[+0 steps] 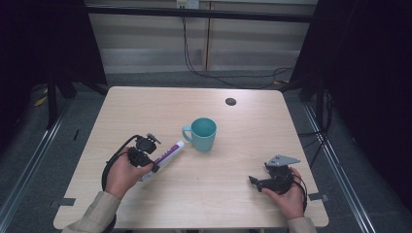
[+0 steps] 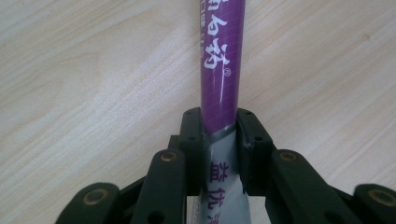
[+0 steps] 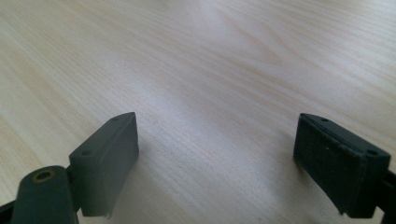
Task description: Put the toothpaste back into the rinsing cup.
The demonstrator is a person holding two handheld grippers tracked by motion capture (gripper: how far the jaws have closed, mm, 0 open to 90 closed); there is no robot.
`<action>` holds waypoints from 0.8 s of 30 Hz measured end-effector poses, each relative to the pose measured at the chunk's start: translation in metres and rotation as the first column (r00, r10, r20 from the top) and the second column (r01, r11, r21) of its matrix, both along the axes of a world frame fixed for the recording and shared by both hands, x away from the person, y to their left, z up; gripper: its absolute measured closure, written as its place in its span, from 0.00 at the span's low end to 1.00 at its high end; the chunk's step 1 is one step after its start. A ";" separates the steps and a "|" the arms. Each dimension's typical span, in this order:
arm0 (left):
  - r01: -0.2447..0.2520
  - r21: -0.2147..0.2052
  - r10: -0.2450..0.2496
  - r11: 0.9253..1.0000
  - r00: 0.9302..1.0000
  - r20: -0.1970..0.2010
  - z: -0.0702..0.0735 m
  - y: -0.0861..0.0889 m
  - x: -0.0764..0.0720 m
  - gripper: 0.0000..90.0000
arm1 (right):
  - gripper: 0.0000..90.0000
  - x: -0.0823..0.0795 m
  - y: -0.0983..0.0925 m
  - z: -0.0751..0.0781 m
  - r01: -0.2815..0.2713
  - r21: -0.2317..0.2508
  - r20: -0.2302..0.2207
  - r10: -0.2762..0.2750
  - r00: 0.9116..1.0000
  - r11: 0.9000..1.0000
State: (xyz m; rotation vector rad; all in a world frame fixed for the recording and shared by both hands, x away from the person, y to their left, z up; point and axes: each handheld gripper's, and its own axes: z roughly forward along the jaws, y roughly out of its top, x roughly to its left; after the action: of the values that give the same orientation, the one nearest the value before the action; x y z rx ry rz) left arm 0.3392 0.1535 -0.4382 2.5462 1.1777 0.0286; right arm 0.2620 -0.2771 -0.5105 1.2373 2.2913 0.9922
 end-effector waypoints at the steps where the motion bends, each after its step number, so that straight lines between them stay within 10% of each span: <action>1: 0.007 -0.012 -0.007 1.000 1.000 -0.006 0.000 0.000 0.000 0.83 | 0.15 0.000 0.001 0.001 -0.004 -0.005 -0.005 0.004 1.000 1.000; 5: 0.040 -0.017 -0.040 0.999 0.999 -0.018 0.002 -0.005 -0.001 0.83 | 0.19 0.000 0.010 0.011 -0.098 -0.079 0.040 0.101 0.994 0.992; 11: 0.101 -0.010 -0.101 0.995 0.995 0.001 0.009 -0.018 -0.006 0.83 | 0.21 -0.001 0.034 0.032 -0.232 -0.218 0.091 0.256 0.962 0.948; 14: 0.149 -0.018 -0.149 0.989 0.989 0.002 0.014 -0.025 -0.010 0.83 | 0.21 0.002 0.052 0.045 -0.333 -0.282 0.130 0.379 0.916 0.900; 15: 0.160 -0.022 -0.160 0.987 0.987 0.004 0.016 -0.028 -0.011 0.83 | 0.21 0.002 0.052 0.045 -0.333 -0.282 0.130 0.379 0.916 0.900; 19: 0.199 -0.032 -0.198 0.980 0.980 0.022 0.023 -0.037 -0.013 0.83 | 0.21 0.008 0.069 0.057 -0.401 -0.323 0.154 0.465 0.872 0.858; 24: 0.240 -0.035 -0.240 0.970 0.971 0.012 0.026 -0.048 -0.014 0.83 | 0.22 0.017 0.086 0.063 -0.440 -0.351 0.140 0.511 0.848 0.827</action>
State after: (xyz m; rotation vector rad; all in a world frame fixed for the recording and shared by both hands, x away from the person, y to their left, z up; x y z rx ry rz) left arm 0.3253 0.1057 -0.4122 2.6349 0.8511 -0.0399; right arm 0.2790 -0.1911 -0.4471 0.3955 2.4943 0.8247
